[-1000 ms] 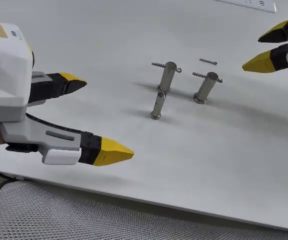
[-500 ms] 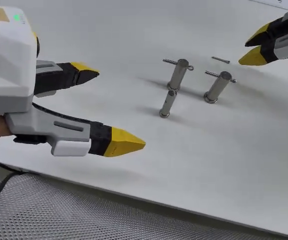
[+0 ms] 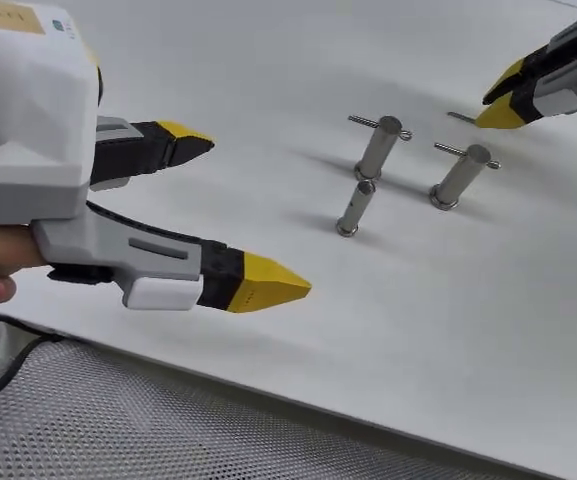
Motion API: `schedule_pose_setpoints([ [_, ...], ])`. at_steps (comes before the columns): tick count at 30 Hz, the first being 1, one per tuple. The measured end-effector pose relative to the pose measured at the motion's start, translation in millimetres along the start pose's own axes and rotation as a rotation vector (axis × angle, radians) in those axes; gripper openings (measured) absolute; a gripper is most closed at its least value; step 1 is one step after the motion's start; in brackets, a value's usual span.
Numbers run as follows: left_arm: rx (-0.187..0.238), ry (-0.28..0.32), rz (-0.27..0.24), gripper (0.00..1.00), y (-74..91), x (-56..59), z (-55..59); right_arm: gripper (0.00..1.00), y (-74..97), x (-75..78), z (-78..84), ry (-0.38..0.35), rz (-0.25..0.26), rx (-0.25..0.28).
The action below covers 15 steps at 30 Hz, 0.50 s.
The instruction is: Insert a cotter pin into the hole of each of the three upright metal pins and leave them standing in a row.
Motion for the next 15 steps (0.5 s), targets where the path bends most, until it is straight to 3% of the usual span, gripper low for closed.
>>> schedule_pose_setpoints([
  [11,0.034,0.022,-0.005,0.91,-5.2,-2.0,-6.7,0.03,-11.4,0.6,2.9,0.02,-0.023,-0.053],
  [15,0.036,0.02,0.0,0.9,-7.0,0.1,-7.8,0.01,-12.6,-2.3,4.9,0.059,-0.034,-0.099],
])
Point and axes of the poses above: the centre of the closed fingertips' face, and the gripper's own axes: y roughly backward along the fingers, x roughly to its right, z roughly out of its underside, the point moved 5 cm from there along y, roughly backward along the fingers, and after that the axes turned 10 degrees about x, right-handed, at the moved point
